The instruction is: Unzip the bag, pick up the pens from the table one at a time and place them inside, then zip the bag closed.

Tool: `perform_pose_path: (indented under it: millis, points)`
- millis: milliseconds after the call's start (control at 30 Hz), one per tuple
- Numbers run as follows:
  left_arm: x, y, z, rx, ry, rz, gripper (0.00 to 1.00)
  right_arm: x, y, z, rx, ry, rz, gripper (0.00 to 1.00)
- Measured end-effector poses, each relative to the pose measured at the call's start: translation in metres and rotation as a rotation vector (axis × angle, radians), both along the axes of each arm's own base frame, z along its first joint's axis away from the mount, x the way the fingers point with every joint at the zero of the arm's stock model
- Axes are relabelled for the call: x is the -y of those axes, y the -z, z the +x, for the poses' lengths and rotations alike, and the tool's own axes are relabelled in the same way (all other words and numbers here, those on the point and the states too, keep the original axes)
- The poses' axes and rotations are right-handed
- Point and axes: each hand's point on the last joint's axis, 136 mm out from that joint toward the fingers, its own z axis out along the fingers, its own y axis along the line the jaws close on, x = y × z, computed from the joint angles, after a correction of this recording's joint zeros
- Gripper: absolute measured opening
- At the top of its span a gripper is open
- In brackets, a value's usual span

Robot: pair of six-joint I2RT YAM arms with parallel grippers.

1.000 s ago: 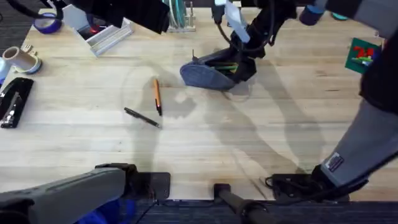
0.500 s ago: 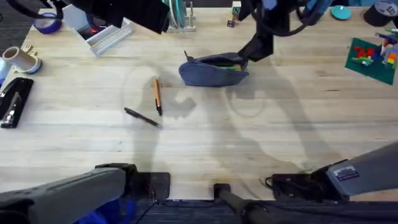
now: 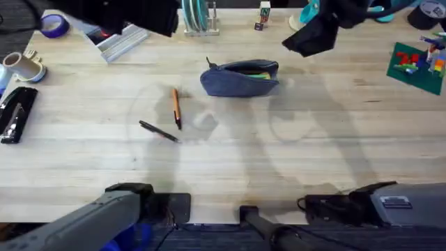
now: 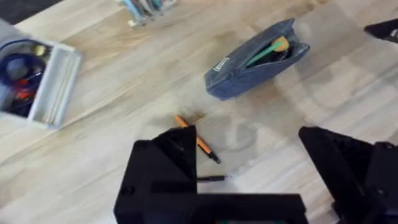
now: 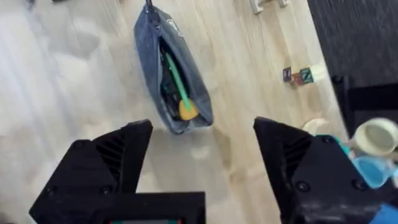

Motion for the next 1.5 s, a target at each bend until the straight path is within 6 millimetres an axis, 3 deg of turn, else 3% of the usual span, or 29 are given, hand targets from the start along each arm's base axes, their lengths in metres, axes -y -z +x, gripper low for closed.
perform_pose_path:
  millis: [133, 467, 733, 833, 1067, 1500]
  points:
    - [-0.008, -0.008, -0.018, 0.019, -0.06, 0.016, 0.995, 0.006, -0.005, -0.021, -0.054, 0.037, 0.008, 0.996]
    - [-0.026, -0.018, -0.047, 0.041, -0.213, 0.024, 0.997, 0.017, -0.045, -0.032, 0.081, 0.18, 0.103, 0.996]
    - [-0.032, -0.02, -0.07, 0.079, -0.266, 0.021, 0.997, 0.047, -0.03, -0.082, 0.019, 0.391, 0.134, 0.997]
    - [-0.034, -0.01, -0.074, 0.057, -0.281, 0.028, 0.997, 0.055, -0.025, -0.096, -0.016, 0.445, 0.135, 0.997]
    - [-0.038, 0.025, -0.069, -0.029, -0.332, 0.024, 0.997, 0.06, -0.019, -0.11, -0.086, 0.519, 0.147, 0.996]
    - [-0.039, 0.076, -0.083, -0.113, -0.399, -0.007, 0.995, 0.062, -0.017, -0.111, -0.1, 0.545, 0.151, 0.997]
